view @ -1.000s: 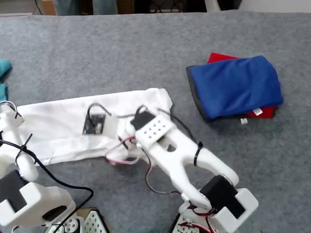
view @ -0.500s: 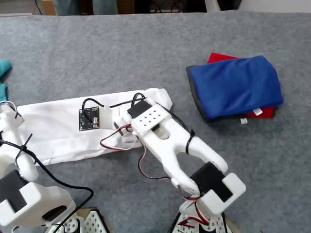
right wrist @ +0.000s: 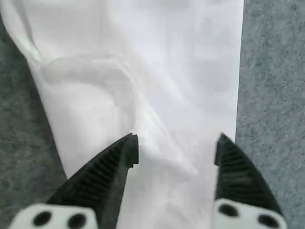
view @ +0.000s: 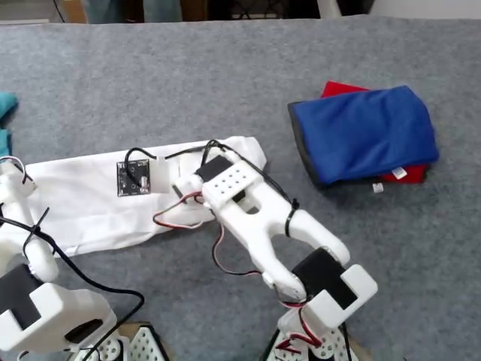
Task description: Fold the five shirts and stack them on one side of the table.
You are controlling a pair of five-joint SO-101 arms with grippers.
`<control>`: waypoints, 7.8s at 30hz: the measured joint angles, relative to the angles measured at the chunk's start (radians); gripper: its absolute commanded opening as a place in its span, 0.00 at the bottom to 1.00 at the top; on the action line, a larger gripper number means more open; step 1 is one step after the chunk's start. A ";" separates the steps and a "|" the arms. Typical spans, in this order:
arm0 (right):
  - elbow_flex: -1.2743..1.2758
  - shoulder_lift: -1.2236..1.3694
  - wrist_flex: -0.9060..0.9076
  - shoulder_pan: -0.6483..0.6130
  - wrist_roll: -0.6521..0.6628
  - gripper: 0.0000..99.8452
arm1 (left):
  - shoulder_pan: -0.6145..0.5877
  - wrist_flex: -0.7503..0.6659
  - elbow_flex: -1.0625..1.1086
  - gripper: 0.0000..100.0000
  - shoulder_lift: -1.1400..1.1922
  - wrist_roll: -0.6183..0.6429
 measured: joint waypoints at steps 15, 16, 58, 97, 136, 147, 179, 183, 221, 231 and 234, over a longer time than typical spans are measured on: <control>-0.169 0.000 0.433 0.132 -0.420 0.07 | 0.000 0.005 0.000 0.03 0.000 0.000; -0.169 0.000 0.456 0.143 -0.446 0.07 | 0.000 0.020 -0.002 0.03 -0.006 0.000; -0.089 -0.296 0.641 0.192 -0.511 0.07 | -0.035 1.140 -1.178 0.03 0.905 -0.400; -0.163 -0.559 0.767 0.735 -0.351 0.07 | 0.784 1.286 -1.066 0.03 0.477 -0.074; 0.146 -0.890 0.703 0.842 -0.394 0.07 | 1.266 1.128 -1.375 0.28 0.568 0.304; 0.150 -0.887 0.586 0.638 -0.644 0.07 | 0.838 1.289 -1.680 0.03 0.509 0.230; -0.350 0.206 0.466 0.124 -0.815 0.03 | 0.236 0.562 -0.568 0.03 0.459 0.060; -0.353 0.206 0.585 0.124 -0.815 0.02 | 0.236 0.562 -0.568 0.03 0.459 0.060; -0.072 0.014 0.658 0.224 -0.879 0.02 | 0.635 0.617 -0.704 0.03 0.402 -0.094; -0.029 0.083 0.637 0.348 -0.879 0.02 | 0.741 0.577 -0.802 0.03 0.624 -0.054; -0.032 0.060 0.689 0.348 -0.879 0.02 | 0.736 0.588 -0.815 0.03 0.626 -0.054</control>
